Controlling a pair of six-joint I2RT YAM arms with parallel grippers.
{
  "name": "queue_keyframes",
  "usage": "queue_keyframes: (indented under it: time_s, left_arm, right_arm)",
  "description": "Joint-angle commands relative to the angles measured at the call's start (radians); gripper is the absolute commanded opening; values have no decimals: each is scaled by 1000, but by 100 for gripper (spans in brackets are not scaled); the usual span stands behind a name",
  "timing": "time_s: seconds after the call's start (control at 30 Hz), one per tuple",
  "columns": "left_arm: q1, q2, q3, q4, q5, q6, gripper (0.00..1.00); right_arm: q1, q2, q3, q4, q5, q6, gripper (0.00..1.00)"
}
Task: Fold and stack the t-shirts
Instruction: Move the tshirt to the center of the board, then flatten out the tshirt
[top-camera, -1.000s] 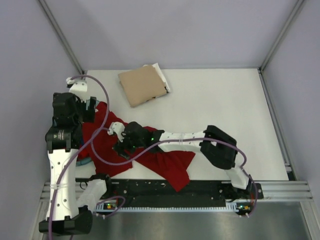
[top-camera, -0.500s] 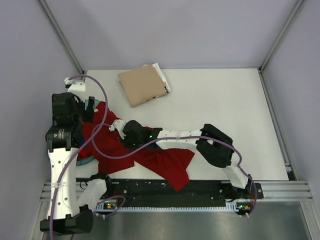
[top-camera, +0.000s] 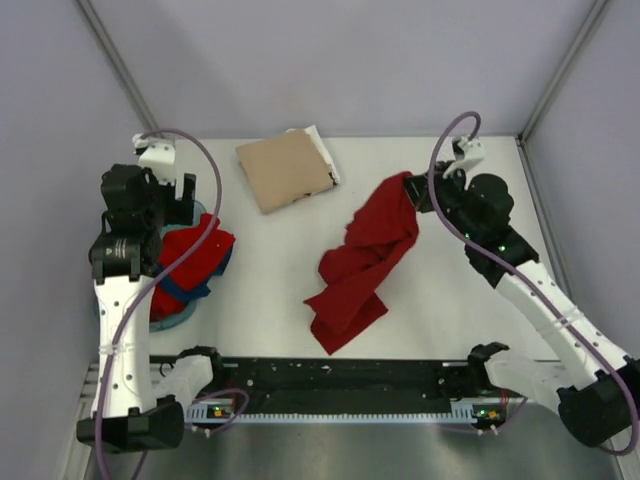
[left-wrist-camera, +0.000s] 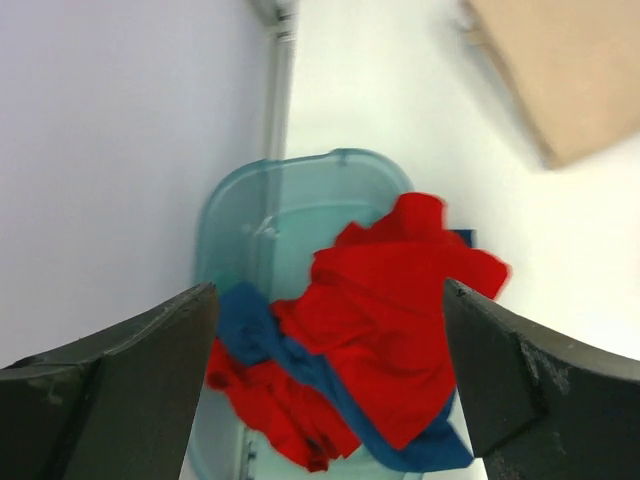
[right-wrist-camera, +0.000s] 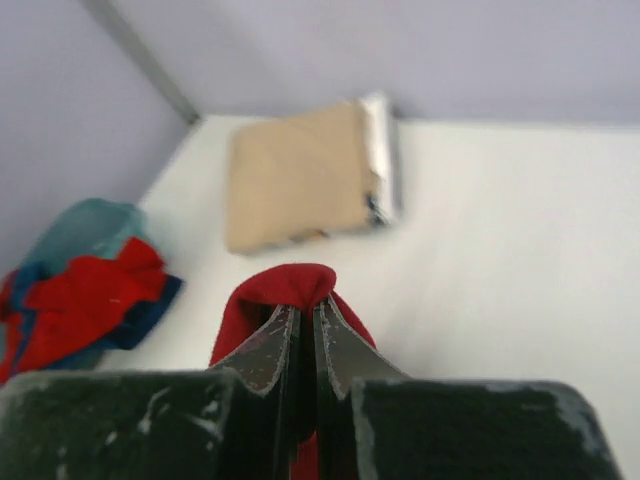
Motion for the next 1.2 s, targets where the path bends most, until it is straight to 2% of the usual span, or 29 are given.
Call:
queue_keyframes:
  time_s: [0.0, 0.07, 0.13, 0.2, 0.23, 0.27, 0.33, 0.5, 0.63, 0.73, 0.9, 1.07, 1.17]
  left_arm:
    - [-42, 75, 34, 67, 309, -29, 95]
    - [-157, 133, 40, 69, 308, -14, 94]
    - [-311, 211, 44, 69, 236, 26, 93]
    - [-440, 305, 58, 79, 184, 49, 89]
    - [-494, 345, 66, 87, 182, 54, 89]
    - [-556, 385, 84, 87, 188, 63, 88]
    - [-669, 455, 122, 87, 192, 83, 88]
    - [-922, 599, 181, 95, 240, 111, 88]
    - [-1056, 727, 187, 148, 346, 42, 87]
    - [-1136, 831, 208, 153, 372, 16, 87]
    - [-1206, 957, 228, 164, 345, 20, 88]
    - [-1208, 1035, 265, 130, 247, 9, 89]
    - [-1208, 1046, 247, 142, 244, 14, 89]
  right_arm:
    - [-242, -29, -267, -97, 4, 248, 0]
    - [-365, -46, -369, -103, 10, 312, 0]
    - [-445, -54, -463, -120, 38, 360, 0]
    - [-489, -52, -506, -137, 58, 378, 57]
    - [-503, -54, -512, -153, 61, 385, 79]
    - [-508, -55, -506, -187, 97, 385, 91]
    - [-508, -73, -474, -262, 156, 363, 99]
    - [-508, -161, -345, -425, 201, 261, 99]
    - [-508, -204, -239, -512, 93, 143, 99]
    - [-508, -216, -181, -560, 38, 78, 99]
    - [-508, -190, -156, -577, -39, 0, 99]
    - [-509, -16, -103, -549, 1, -23, 95]
    - [-503, 121, -43, -536, -7, -37, 91]
